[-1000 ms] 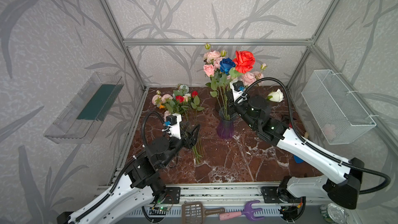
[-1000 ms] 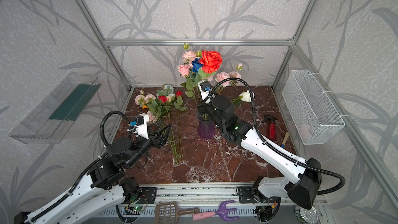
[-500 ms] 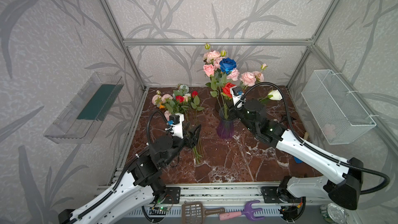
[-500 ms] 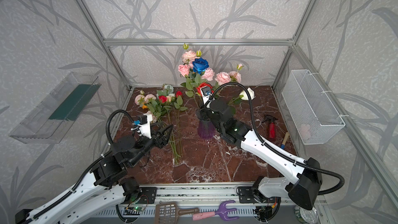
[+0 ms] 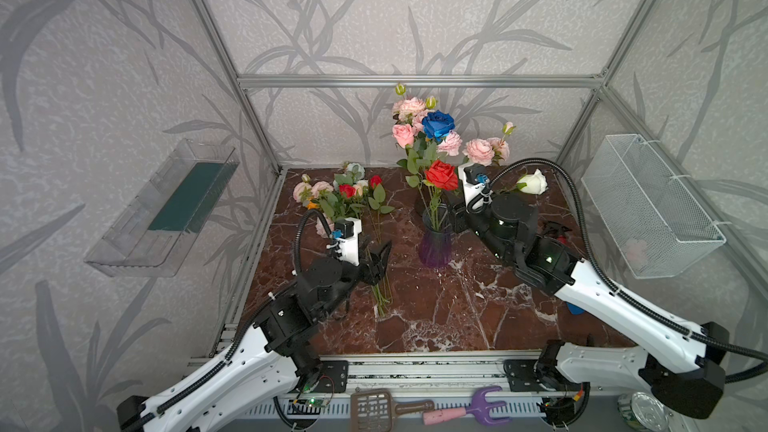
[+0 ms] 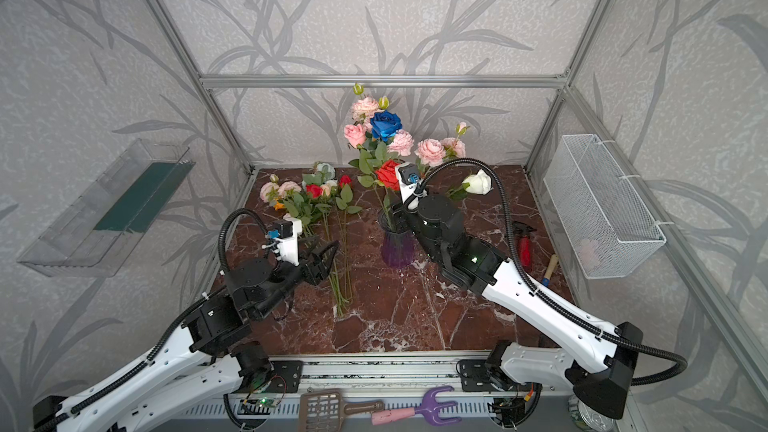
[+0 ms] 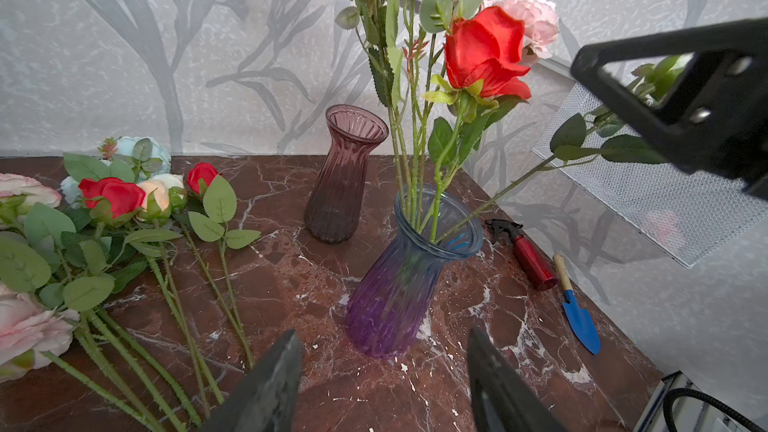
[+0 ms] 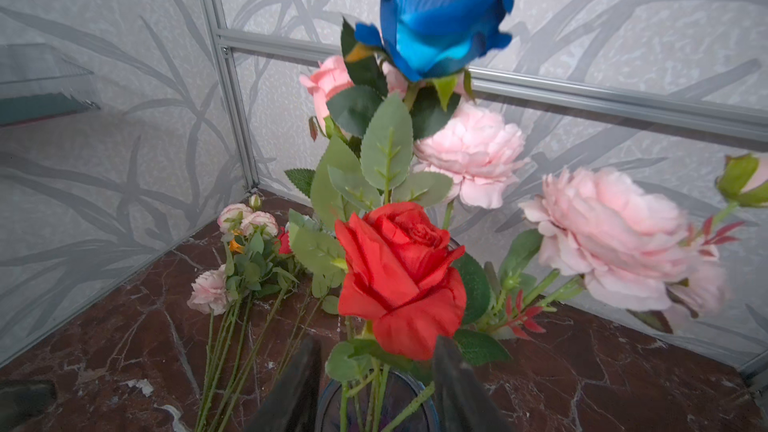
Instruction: Arrange the flowers into the vase
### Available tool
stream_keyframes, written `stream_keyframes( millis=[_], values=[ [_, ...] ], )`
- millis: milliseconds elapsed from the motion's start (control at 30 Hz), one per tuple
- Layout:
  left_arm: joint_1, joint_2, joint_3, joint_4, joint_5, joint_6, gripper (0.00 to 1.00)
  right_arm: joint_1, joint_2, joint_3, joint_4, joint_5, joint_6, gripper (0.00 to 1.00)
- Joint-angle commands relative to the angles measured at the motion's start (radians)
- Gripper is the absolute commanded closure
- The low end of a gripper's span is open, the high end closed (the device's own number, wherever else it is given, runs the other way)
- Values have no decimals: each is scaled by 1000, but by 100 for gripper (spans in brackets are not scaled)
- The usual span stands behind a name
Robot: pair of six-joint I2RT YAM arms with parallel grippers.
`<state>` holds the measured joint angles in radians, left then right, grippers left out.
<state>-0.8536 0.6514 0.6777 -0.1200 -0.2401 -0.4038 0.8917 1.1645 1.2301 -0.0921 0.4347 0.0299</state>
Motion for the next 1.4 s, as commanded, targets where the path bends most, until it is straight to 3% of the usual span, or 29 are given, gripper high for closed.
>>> stream_keyframes(
  millis=[0,433,700,800,900,967,1133,1367],
  values=[
    [4,-6,-3,4,-27,-7,36,22,-37,61,-10,10,-16,54],
    [12,29,28,-11,-58,7,36,46,-153,47,-114,25,46,54],
    [21,-8,64,-165,-436,-11,36,44,-285,42,-475,121,392,57],
    [47,-28,77,-148,-477,30,36,33,-364,21,-595,129,509,58],
    [106,-4,129,-117,-436,89,35,19,-430,-23,-676,89,627,60],
    [187,48,191,-132,-351,73,34,14,-454,-59,-708,60,694,61],
    [432,251,346,-132,-6,-114,34,-18,-448,-150,-683,-48,790,61],
    [520,499,473,-51,247,-186,35,-128,-367,-267,-497,-298,886,60]
  ],
)
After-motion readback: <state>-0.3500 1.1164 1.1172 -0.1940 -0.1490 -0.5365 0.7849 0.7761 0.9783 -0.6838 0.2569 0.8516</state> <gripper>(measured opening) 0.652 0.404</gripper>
